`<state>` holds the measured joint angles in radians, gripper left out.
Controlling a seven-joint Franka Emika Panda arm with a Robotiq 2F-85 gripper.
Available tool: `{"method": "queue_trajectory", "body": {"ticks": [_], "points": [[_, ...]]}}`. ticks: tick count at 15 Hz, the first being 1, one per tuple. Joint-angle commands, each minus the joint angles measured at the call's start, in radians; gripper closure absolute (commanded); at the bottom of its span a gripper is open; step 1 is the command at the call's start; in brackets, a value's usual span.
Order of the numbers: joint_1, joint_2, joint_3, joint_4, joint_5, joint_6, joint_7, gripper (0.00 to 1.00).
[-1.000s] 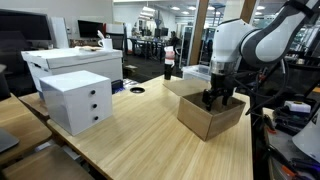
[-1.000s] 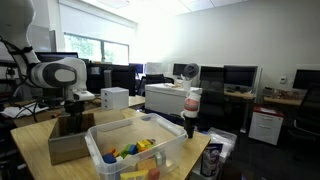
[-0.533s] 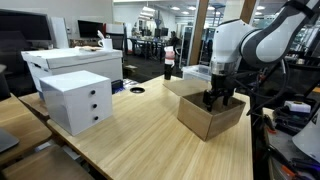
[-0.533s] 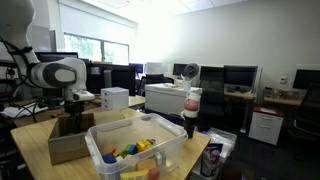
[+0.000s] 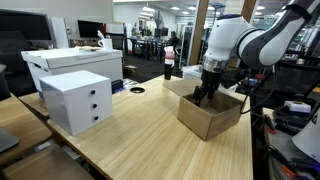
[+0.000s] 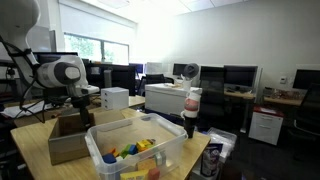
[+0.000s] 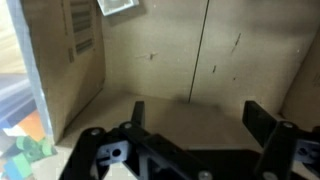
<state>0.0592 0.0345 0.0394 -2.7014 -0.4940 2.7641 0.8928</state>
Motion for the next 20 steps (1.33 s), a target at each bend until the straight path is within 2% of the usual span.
{"method": "queue_trajectory", "body": {"ticks": [1,8,15,20], "points": [[0.007,0.068,-0.005,0.077,-0.119,0.036,0.033,0.0],[0.032,0.195,0.007,0.221,-0.195,0.111,0.003,0.0],[0.057,0.321,0.046,0.359,-0.171,0.161,-0.053,0.0],[0.039,0.387,0.107,0.457,-0.126,0.108,-0.112,0.0]]}}
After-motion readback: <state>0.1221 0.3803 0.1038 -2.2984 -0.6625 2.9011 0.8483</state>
